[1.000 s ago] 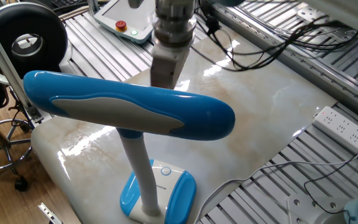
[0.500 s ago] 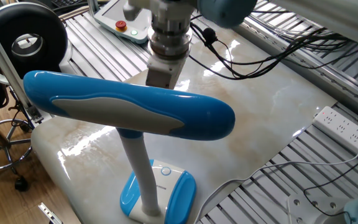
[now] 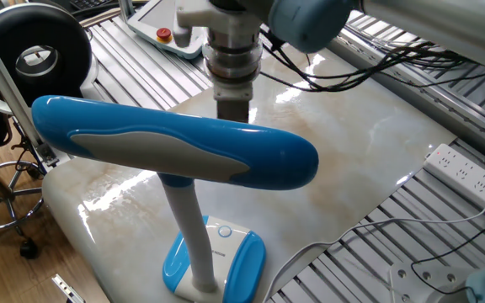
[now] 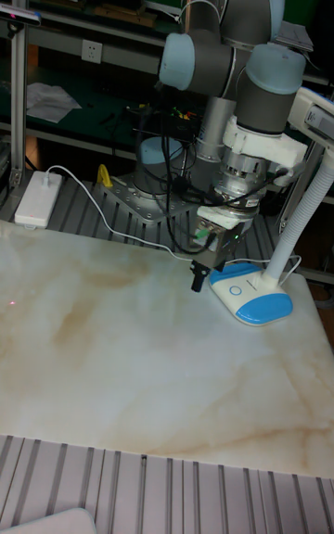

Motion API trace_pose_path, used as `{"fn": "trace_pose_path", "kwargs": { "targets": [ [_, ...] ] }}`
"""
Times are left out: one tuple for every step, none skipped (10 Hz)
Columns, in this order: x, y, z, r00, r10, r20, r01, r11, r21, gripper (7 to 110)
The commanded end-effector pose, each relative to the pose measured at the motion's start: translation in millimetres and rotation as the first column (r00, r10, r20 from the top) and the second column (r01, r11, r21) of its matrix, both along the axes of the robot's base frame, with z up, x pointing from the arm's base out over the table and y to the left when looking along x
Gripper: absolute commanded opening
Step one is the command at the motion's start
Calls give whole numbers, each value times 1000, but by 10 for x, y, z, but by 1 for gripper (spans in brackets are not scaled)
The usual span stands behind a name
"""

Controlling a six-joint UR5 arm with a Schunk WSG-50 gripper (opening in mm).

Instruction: Turn on the desk lamp by pressing the button

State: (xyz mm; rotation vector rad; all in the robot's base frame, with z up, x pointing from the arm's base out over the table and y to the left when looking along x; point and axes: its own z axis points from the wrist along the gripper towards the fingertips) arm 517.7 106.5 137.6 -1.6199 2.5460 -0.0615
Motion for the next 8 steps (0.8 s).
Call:
{"fn": "trace_pose_path", "kwargs": {
  "targets": [
    [72,215,51,923,371,100,-376,926,37,88],
    [82,213,50,912,397,107,-401,916,23,88],
    [48,239,42,912,398,100,-402,915,33,88],
    [13,204,27,920,383,81,-386,922,27,88],
    [-5,218,24,929,362,77,-365,930,34,88],
    [-24,206,15,931,357,72,-360,932,32,88],
    [-31,196,14,930,360,70,-363,931,29,88],
    [-14,202,20,931,356,77,-359,933,31,88]
  ]
}}
